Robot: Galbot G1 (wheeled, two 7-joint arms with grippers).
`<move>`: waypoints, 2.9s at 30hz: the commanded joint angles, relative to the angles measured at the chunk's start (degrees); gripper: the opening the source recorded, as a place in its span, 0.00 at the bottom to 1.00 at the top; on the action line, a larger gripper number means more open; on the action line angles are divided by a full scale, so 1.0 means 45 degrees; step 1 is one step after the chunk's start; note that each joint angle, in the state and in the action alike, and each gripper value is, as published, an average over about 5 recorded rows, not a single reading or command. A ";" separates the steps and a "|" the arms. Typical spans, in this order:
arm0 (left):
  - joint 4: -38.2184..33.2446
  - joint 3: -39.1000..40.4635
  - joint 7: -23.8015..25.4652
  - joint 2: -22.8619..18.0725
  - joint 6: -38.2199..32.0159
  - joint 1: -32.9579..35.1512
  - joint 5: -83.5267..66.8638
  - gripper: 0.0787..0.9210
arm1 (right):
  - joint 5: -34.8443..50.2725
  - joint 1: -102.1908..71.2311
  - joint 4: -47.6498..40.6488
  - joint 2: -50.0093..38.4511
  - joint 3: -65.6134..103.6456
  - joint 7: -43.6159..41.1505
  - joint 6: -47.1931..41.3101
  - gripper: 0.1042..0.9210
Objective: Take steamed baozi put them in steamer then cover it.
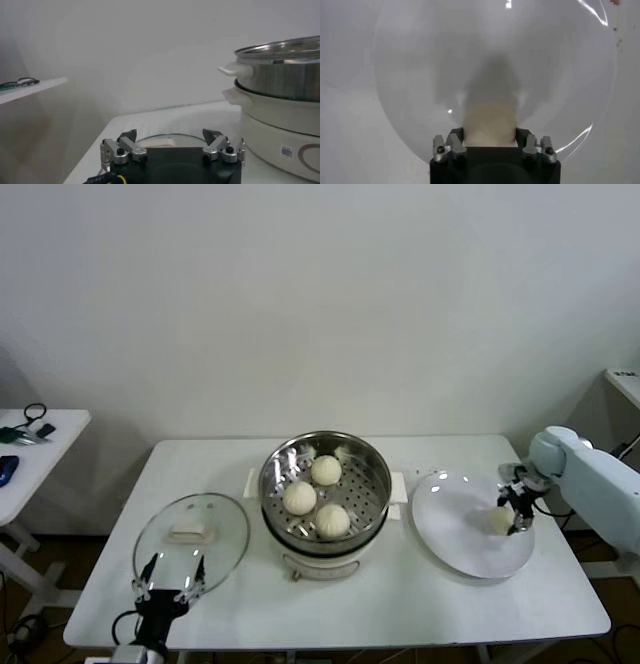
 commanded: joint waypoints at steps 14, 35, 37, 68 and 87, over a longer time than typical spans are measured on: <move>-0.0146 0.0448 0.0122 0.0245 0.0003 0.0017 -0.0015 0.88 | 0.9415 0.9281 0.2092 0.1832 -0.8543 0.0534 -0.2101 0.70; -0.0179 0.1164 0.0163 0.0445 -0.0277 0.0094 0.0642 0.88 | 1.4261 1.0805 0.5660 0.5462 -1.1930 0.2731 -0.4424 0.72; -0.0171 0.1145 0.0162 0.0462 -0.0316 0.0149 0.0621 0.88 | 1.4254 1.0644 0.5695 0.5711 -1.2027 0.2865 -0.4523 0.71; 0.0152 0.1028 0.0087 0.0500 -0.0272 -0.0189 0.0407 0.88 | 1.2757 0.8753 0.5264 0.6101 -1.2270 0.3331 -0.4841 0.76; 0.0013 0.0988 0.0077 0.0530 -0.0286 -0.0017 0.0485 0.88 | 1.1942 0.9482 0.6180 0.4043 -1.0727 0.2293 -0.4434 0.88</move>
